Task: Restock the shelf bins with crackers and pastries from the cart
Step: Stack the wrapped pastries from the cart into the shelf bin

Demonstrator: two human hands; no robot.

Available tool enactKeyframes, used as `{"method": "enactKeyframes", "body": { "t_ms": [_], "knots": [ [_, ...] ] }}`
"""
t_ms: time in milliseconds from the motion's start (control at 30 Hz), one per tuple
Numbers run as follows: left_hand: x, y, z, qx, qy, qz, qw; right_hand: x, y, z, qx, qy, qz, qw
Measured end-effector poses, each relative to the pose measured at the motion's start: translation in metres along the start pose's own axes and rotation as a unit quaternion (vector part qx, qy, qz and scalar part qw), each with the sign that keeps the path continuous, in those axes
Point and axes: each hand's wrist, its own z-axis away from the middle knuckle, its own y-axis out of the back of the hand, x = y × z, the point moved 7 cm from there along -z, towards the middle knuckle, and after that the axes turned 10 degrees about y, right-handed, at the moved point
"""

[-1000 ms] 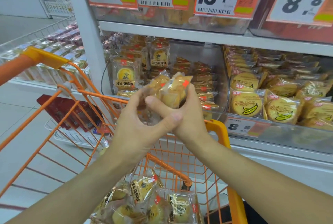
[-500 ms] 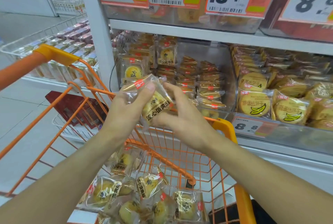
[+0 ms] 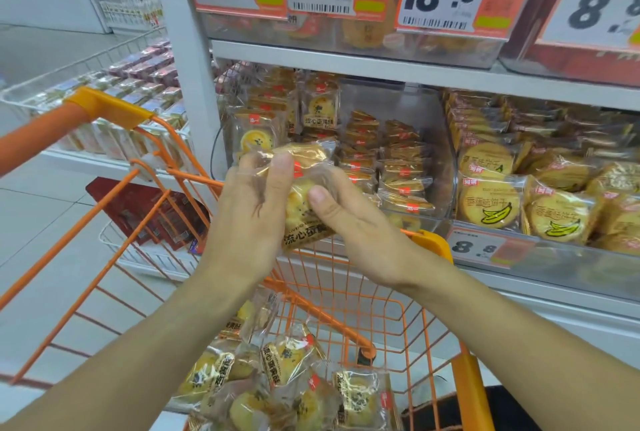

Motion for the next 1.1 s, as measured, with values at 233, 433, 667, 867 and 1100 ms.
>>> {"method": "enactKeyframes", "body": {
  "t_ms": [233,433,667,867,1100],
  "knots": [
    [0.011,-0.002,-0.008,-0.011,-0.065,-0.091,0.994,0.006,0.014,-0.012,-0.04,-0.039,0.054,0.997],
    [0.003,-0.001,-0.031,0.016,-0.045,-0.131,0.99,0.011,0.047,-0.034,0.095,-0.027,0.06,0.993],
    [-0.034,-0.017,-0.024,-0.045,0.059,-0.485,0.872,0.041,0.098,-0.103,0.202,-0.128,0.146,0.96],
    [-0.033,-0.019,-0.026,-0.046,0.06,-0.469,0.88,0.073,0.098,-0.154,0.227,-0.186,0.209,0.933],
    [-0.031,-0.02,-0.025,-0.054,0.066,-0.457,0.885,0.078,0.078,-0.163,0.413,-0.125,0.017,0.902]
  ]
}}
